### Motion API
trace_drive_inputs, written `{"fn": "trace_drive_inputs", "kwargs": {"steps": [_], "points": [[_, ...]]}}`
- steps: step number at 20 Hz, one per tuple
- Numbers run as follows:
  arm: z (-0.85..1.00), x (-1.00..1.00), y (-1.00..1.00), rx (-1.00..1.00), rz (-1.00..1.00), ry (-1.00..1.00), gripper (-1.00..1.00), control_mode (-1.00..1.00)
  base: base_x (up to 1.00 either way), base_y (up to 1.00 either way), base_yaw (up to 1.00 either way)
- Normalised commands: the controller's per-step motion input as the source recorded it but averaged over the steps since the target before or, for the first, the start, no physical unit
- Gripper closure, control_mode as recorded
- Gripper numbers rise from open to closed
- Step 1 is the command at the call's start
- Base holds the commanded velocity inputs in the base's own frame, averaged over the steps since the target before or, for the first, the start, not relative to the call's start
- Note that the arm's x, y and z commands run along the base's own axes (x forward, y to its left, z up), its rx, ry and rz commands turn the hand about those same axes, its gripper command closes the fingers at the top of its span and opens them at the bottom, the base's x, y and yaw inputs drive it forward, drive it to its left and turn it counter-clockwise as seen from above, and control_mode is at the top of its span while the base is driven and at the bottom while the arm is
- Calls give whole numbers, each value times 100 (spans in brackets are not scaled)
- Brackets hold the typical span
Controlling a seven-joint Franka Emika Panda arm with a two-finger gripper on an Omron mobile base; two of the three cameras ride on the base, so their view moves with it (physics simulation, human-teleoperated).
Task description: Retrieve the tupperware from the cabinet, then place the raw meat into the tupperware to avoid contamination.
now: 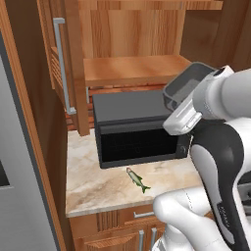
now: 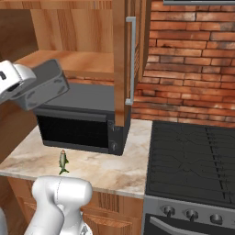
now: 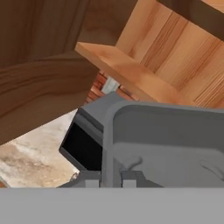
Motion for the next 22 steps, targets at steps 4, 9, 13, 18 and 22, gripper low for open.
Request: {"fn": "trace_drive_inputs", "kwargs": {"steps": [4, 9, 13, 18, 22], "points": [[0, -46, -15, 2, -1, 4, 100, -100, 0, 0, 0], [-3, -41, -15, 2, -2, 7, 100, -100, 0, 0, 0], [-5, -38, -12, 1, -4, 10, 100, -100, 0, 0, 0], [-9, -32, -7, 1, -5, 12, 100, -100, 0, 0, 0], [-14, -24, -7, 0, -5, 13, 100, -100, 0, 0, 0]]}}
